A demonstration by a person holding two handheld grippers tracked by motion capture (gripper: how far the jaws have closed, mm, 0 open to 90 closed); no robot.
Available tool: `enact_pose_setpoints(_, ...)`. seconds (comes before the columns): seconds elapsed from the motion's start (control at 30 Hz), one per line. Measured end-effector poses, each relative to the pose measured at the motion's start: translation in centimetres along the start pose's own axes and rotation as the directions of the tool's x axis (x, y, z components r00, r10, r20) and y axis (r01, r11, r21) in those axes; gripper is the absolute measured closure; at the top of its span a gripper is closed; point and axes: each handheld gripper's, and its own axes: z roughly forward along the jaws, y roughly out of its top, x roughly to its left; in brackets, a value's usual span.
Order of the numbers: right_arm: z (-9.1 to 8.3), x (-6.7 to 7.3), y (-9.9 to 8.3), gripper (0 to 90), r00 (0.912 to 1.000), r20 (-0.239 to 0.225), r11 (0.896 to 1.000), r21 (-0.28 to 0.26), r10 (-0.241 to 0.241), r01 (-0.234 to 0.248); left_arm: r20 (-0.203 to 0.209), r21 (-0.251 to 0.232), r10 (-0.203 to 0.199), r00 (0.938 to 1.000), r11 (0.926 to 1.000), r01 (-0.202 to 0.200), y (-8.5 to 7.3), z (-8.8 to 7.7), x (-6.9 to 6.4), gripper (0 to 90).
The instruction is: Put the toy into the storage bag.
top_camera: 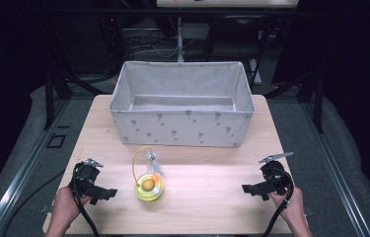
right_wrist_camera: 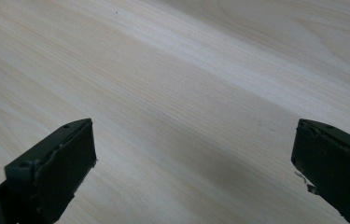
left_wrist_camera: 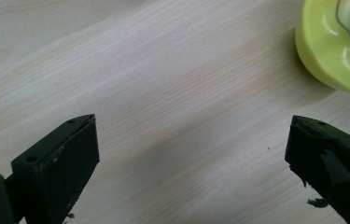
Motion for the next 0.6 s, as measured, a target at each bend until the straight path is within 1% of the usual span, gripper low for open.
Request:
enact_pose_setpoints(0.07, 0.1, 0.1, 0.0, 0.0, 1.0, -0.001, 1.0, -0.006, 0.0, 0.0, -0.003, 0.002, 0.007, 1.0, 1.0, -0.007, 0.0, -0.1, -0.1, 3.1)
enact_pose_setpoints(0.1, 0.2, 0.3, 0.2, 0.0, 1.0, 0.004, 1.0, 0.004, -0.005, 0.005, -0.006, 0.004, 0.022, 0.9997, 0.9998, -0.022, 0.1, -0.3, -0.2, 3.2)
enact_pose_setpoints(0.17, 0.3, 0.3, 0.2, 0.0, 0.9999, -0.004, 1.0, 0.016, -0.011, 0.011, -0.009, 0.002, 0.018, 0.9998, 0.9998, -0.018, 0.1, -0.6, -0.3, 3.6)
enact_pose_setpoints(0.2, 0.4, 0.4, 0.1, 0.0, 0.9999, 0.01, 1.0, 0.014, -0.007, 0.006, -0.009, -0.002, 0.025, 0.9997, 0.9997, -0.025, 0.2, -0.7, -0.4, 3.7)
enact_pose_setpoints(0.23, 0.4, 0.3, 0.0, 0.0, 1.0, -0.002, 1.0, 0.021, -0.009, 0.009, -0.007, -0.007, 0.024, 0.9997, 0.9997, -0.024, 0.2, -0.8, -0.4, 4.4)
enact_pose_setpoints(0.3, 0.4, 0.3, 0.0, 0.0, 1.0, 0.008, 1.0, 0.021, 0.0, -0.001, 0.006, -0.011, 0.04, 0.9992, 0.9991, -0.04, 0.5, -1.0, -0.7, 6.5)
enact_pose_setpoints(0.33, 0.4, 0.3, 0.0, 0.0, 0.9999, 0.008, 1.0, 0.019, -0.005, 0.005, 0.007, -0.017, 0.049, 0.9988, 0.9987, -0.049, 0.6, -1.1, -0.9, 7.4)
enact_pose_setpoints(0.37, 0.4, 0.3, 0.0, 0.0, 0.9999, 0.008, 1.0, 0.019, -0.005, 0.005, 0.007, -0.017, 0.049, 0.9988, 0.9987, -0.049, 0.6, -1.1, -0.9, 7.5)
enact_pose_setpoints(0.4, 0.4, 0.5, 0.1, 0.0, 0.9998, 0.008, 1.0, 0.022, -0.019, 0.018, 0.009, -0.016, 0.069, 0.9976, 0.9975, -0.069, 0.8, -1.4, -1.3, 7.5)
enact_pose_setpoints(0.43, 0.5, 0.5, 0.1, 0.0, 0.9998, 0.005, 1.0, 0.022, -0.019, 0.018, 0.009, -0.016, 0.069, 0.9976, 0.9975, -0.069, 0.8, -1.4, -1.3, 7.5)
enact_pose_setpoints(0.47, 0.6, 0.5, 0.1, 0.0, 0.9999, 0.007, 1.0, 0.021, -0.014, 0.014, 0.006, -0.011, 0.082, 0.9966, 0.9966, -0.082, 0.9, -1.7, -1.6, 7.4)
enact_pose_setpoints(0.5, 0.7, 0.5, 0.1, 0.0, 0.9999, 0.006, 1.0, 0.015, -0.013, 0.013, 0.006, -0.011, 0.082, 0.9966, 0.9966, -0.082, 0.9, -1.7, -1.6, 7.3)
enact_pose_setpoints(0.57, 0.7, 0.5, 0.2, 0.0, 0.9998, 0.0, 0.999, 0.028, -0.02, 0.02, 0.01, -0.018, 0.098, 0.9951, 0.9951, -0.098, 1.3, -2.2, -1.7, 7.3)
enact_pose_setpoints(0.6, 0.9, 0.5, 0.2, 0.0, 0.9997, -0.002, 0.999, 0.024, -0.025, 0.025, 0.01, -0.018, 0.098, 0.9951, 0.9951, -0.098, 1.3, -2.2, -1.7, 7.3)
